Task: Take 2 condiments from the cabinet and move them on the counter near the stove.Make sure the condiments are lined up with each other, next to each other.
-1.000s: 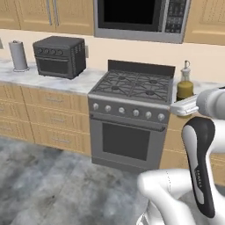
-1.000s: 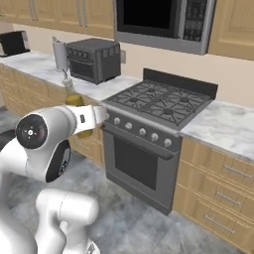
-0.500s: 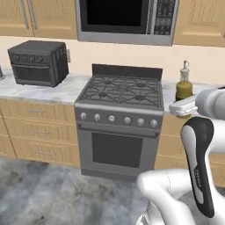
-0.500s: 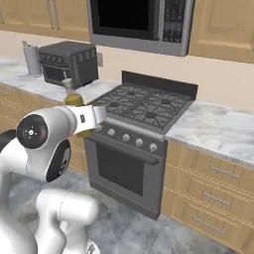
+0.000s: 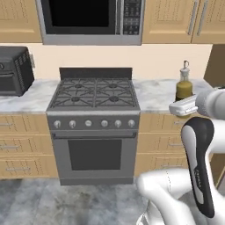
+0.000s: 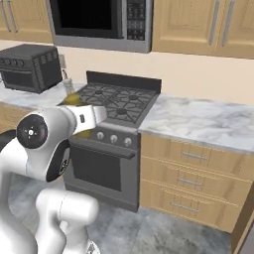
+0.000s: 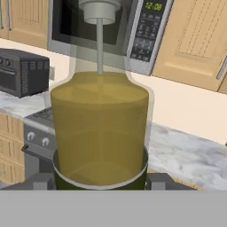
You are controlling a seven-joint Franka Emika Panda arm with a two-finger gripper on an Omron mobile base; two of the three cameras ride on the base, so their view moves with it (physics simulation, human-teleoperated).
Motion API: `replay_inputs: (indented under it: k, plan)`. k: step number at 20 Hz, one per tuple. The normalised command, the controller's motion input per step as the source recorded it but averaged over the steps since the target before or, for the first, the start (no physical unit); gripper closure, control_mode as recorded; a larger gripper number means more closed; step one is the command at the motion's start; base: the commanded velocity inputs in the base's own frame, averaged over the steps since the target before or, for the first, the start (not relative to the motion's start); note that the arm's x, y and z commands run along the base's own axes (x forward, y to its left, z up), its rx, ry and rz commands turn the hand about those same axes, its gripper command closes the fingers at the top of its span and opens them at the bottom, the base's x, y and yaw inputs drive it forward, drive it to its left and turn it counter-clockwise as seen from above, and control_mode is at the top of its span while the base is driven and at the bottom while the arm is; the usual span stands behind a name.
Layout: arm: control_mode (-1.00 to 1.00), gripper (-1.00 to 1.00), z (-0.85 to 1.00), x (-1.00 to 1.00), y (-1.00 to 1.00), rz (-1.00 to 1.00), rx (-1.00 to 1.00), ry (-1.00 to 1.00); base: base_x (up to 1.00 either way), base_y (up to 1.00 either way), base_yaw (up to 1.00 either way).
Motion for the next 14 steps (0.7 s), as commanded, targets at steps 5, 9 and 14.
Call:
replay_inputs:
  k: [5, 9, 14]
  plan:
    - [1.00, 1.00, 0.00, 0.00, 0.00, 0.00, 0.00, 0.00, 0.14, 0.52, -0.23]
    - [1.00, 1.00, 0.00, 0.00, 0.00, 0.00, 0.00, 0.00, 0.11, 0.67, -0.16]
    - [1.00, 1.00, 0.00, 0.00, 0.00, 0.00, 0.00, 0.00, 0.27, 0.43, -0.16]
